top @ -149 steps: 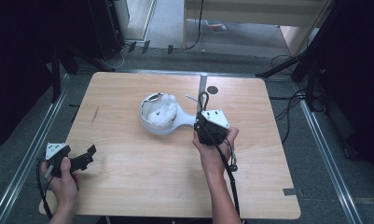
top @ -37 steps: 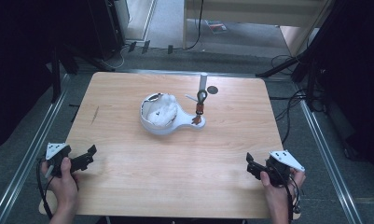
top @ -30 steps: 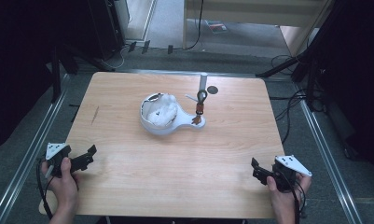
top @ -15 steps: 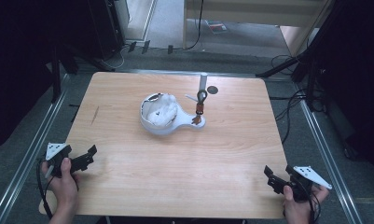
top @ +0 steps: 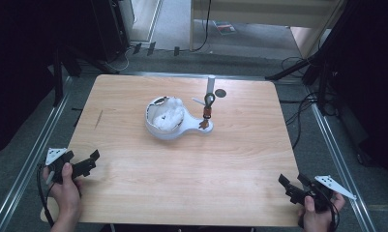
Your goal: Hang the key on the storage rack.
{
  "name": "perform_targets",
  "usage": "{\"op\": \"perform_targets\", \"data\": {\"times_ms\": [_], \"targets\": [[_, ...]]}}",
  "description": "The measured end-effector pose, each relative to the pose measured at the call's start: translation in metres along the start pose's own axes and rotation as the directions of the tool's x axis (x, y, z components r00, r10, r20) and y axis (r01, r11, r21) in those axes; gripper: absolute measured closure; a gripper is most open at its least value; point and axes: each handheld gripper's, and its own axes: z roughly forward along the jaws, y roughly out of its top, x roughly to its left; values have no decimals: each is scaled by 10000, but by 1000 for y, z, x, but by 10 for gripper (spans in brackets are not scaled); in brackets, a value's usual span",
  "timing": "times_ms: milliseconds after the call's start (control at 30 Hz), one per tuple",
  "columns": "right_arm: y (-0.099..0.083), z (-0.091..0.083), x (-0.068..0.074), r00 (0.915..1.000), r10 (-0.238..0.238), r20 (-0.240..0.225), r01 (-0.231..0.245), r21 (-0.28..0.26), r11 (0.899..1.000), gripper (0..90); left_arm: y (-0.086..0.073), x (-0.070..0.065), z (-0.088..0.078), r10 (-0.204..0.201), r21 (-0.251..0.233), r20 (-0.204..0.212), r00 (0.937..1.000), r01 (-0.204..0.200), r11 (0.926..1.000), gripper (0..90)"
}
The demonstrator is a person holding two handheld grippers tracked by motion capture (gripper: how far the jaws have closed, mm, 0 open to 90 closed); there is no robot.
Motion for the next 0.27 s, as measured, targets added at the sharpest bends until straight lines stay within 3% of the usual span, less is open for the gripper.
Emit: {"op": "perform_targets", "data": {"times_ms": [133,267], "targets": [[0,1,0,9998,-27,-177,27,-24,10000,147,0,0,0,-25,12,-92,10000,26,10000,0],[3,0,-3,9988,139,-465,-160,-452,9988,189,0,0,0,-54,27,-161,9999,54,10000,0]]}}
